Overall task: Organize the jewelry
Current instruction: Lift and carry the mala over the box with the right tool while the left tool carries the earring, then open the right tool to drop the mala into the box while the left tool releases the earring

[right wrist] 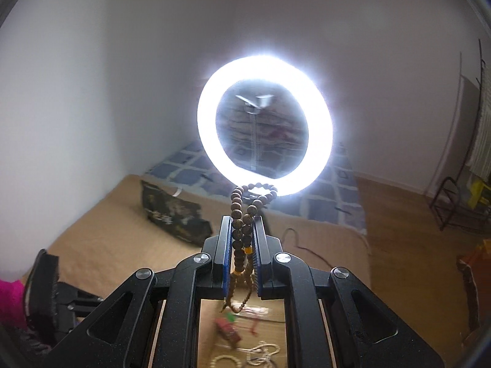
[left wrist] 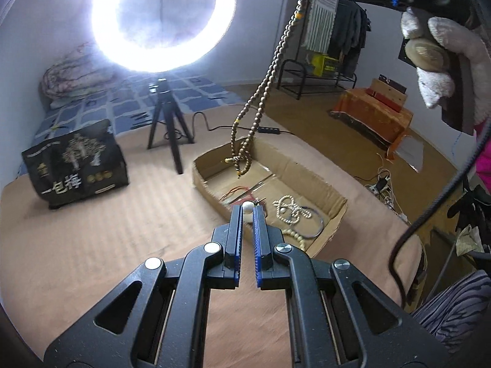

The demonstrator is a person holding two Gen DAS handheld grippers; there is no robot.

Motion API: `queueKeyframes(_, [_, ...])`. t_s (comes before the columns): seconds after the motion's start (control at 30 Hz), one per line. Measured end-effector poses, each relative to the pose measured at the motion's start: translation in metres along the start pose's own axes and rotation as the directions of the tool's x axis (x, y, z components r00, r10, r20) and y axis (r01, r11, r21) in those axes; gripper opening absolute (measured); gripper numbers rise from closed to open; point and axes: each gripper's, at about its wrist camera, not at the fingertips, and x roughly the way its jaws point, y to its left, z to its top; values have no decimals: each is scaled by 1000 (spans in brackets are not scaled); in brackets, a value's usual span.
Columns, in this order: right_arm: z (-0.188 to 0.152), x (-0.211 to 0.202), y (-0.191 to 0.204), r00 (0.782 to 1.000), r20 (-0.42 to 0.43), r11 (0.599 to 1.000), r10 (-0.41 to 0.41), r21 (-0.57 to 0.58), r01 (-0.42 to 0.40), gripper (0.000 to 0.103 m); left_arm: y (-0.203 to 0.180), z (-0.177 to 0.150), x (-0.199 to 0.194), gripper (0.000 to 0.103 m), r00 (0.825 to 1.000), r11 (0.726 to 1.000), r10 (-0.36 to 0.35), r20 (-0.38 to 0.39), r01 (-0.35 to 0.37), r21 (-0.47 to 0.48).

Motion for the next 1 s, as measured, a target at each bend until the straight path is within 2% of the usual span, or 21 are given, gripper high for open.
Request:
queueKeyframes(0.17, [-10,27,-27,998,-42,999,-41,16,41,10,-9,7,24,5,1000,1000,-18,-17,18,4])
queueKeyframes(0.4, [-46,57,-53,992,-114,996,-55,68,63,10,-18,13,52,5,999,1000,-30,-40,30,2])
queueKeyframes(0.7, [-94,83,-79,981,-195,988,-7,149,36,10,-21,10,81,5,996,999,-32,-85,31,-15])
queueKeyframes(0.9, [-111,86,-85,976,-217,980,23,196,21,11,-25,8,92,5,993,999,-33,-115,31,-13])
queueKeyframes(0.93, [-113,86,-86,975,-220,979,28,203,17,11,-25,7,93,5,992,999,-32,-119,31,-16])
queueKeyframes(1.0, [-116,84,-86,974,-224,976,32,215,17,21,-26,7,96,5,991,999,-39,-131,37,-17])
